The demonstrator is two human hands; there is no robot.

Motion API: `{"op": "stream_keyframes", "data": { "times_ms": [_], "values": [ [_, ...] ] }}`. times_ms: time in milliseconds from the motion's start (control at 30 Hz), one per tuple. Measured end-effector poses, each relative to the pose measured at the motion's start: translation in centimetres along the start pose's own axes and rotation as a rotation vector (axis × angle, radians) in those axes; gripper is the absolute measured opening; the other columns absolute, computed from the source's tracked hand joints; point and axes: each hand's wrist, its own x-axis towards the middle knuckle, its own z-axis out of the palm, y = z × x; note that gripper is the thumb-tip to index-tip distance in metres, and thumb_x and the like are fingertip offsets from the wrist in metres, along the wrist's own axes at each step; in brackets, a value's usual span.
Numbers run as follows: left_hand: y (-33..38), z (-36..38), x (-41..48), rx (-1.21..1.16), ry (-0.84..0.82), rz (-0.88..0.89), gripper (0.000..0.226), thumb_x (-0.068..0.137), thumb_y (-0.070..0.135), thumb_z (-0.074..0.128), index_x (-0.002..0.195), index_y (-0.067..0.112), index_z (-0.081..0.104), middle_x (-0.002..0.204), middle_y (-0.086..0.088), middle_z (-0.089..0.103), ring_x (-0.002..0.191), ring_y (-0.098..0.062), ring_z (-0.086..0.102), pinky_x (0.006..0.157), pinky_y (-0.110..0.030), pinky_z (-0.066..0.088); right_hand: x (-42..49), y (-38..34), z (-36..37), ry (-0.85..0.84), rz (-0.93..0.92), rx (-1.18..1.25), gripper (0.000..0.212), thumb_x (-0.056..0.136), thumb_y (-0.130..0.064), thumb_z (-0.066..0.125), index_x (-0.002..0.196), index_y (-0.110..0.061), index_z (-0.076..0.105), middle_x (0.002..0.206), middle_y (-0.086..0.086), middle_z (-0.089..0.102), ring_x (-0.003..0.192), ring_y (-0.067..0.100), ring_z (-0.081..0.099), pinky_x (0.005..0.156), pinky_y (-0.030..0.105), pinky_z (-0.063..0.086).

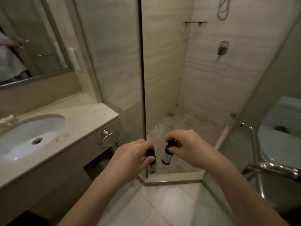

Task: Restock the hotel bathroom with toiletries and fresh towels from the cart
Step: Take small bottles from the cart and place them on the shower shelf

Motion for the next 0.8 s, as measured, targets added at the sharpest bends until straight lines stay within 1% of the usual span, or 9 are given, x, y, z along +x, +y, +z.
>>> {"op": "stream_keyframes", "data": {
  "times_ms": [67,133,267,333,467,600,667,733,800],
  "values": [
    [-2.2,-0.4,2.9,-0.008,-0.009,0.05,0.019,0.09,0.039,0.052,0.108,0.03,0.054,0.101,0.014,0.055,0.096,-0.007,0.054,0.074,-0.023,0.042,2.6,0.2,-0.6,0.071,0.049,0.018,0.016,0.087,-0.017,0.063,0.103,-0.021,0.063,0.096,-0.009,0.061,0.085,0.006,0.053,0.08,0.025,0.049],
    [-3.7,-0.4,5.8,-0.036,-0.015,0.09,0.019,0.09,0.038,0.053,0.107,0.029,0.055,0.1,0.013,0.056,0.096,-0.008,0.055,0.076,-0.026,0.045,4.7,0.8,-1.2,0.098,0.101,0.008,0.018,0.087,-0.016,0.063,0.104,-0.02,0.063,0.098,-0.007,0.062,0.086,0.007,0.054,0.081,0.025,0.048],
    [-5.8,-0.2,11.6,-0.048,-0.025,0.188,0.017,0.09,0.038,0.054,0.104,0.028,0.054,0.095,0.014,0.056,0.091,-0.008,0.055,0.069,-0.024,0.042,8.3,2.8,-2.3,0.138,0.2,-0.007,0.015,0.088,-0.016,0.062,0.102,-0.02,0.062,0.096,-0.008,0.06,0.084,0.007,0.053,0.079,0.025,0.046],
    [-6.3,0.1,15.0,-0.064,-0.024,0.223,0.018,0.09,0.039,0.053,0.104,0.028,0.054,0.094,0.014,0.055,0.09,-0.008,0.056,0.07,-0.025,0.044,10.1,4.3,-2.9,0.152,0.234,-0.013,0.014,0.088,-0.015,0.061,0.101,-0.02,0.062,0.093,-0.009,0.058,0.081,0.006,0.051,0.075,0.022,0.043],
    [-7.0,1.1,21.3,-0.093,-0.014,0.25,0.019,0.09,0.038,0.054,0.105,0.027,0.055,0.097,0.012,0.056,0.089,-0.008,0.056,0.073,-0.029,0.048,14.2,8.3,-4.3,0.183,0.29,-0.002,0.013,0.088,-0.014,0.063,0.098,-0.023,0.062,0.083,-0.014,0.054,0.07,-0.004,0.047,0.061,0.012,0.037],
    [-7.4,2.6,28.3,-0.099,0.009,0.258,0.017,0.089,0.037,0.056,0.102,0.027,0.054,0.097,0.012,0.057,0.09,-0.011,0.057,0.074,-0.033,0.049,19.0,13.7,-5.9,0.262,0.344,0.024,0.011,0.087,-0.014,0.062,0.091,-0.025,0.061,0.076,-0.015,0.052,0.067,-0.001,0.048,0.055,0.016,0.034],
    [-7.2,3.2,32.5,-0.073,0.001,0.259,0.017,0.089,0.038,0.055,0.102,0.028,0.054,0.098,0.012,0.058,0.091,-0.011,0.057,0.073,-0.033,0.049,21.6,16.9,-6.8,0.28,0.355,0.019,0.01,0.087,-0.015,0.062,0.092,-0.024,0.06,0.079,-0.01,0.056,0.069,0.004,0.05,0.057,0.02,0.036],
    [-6.9,3.6,37.1,-0.053,-0.015,0.258,0.016,0.089,0.039,0.054,0.101,0.029,0.054,0.098,0.012,0.058,0.092,-0.01,0.057,0.073,-0.032,0.049,24.2,20.3,-8.1,0.289,0.376,0.022,0.011,0.087,-0.016,0.062,0.096,-0.022,0.062,0.087,-0.006,0.06,0.077,0.011,0.054,0.064,0.023,0.04],
    [-6.5,4.1,42.0,-0.057,-0.036,0.251,0.015,0.089,0.039,0.054,0.1,0.028,0.054,0.098,0.012,0.058,0.091,-0.01,0.057,0.073,-0.033,0.05,26.6,23.9,-9.5,0.293,0.391,0.023,0.012,0.088,-0.016,0.062,0.099,-0.021,0.063,0.09,-0.005,0.062,0.082,0.012,0.055,0.067,0.025,0.041]
  ]
}}
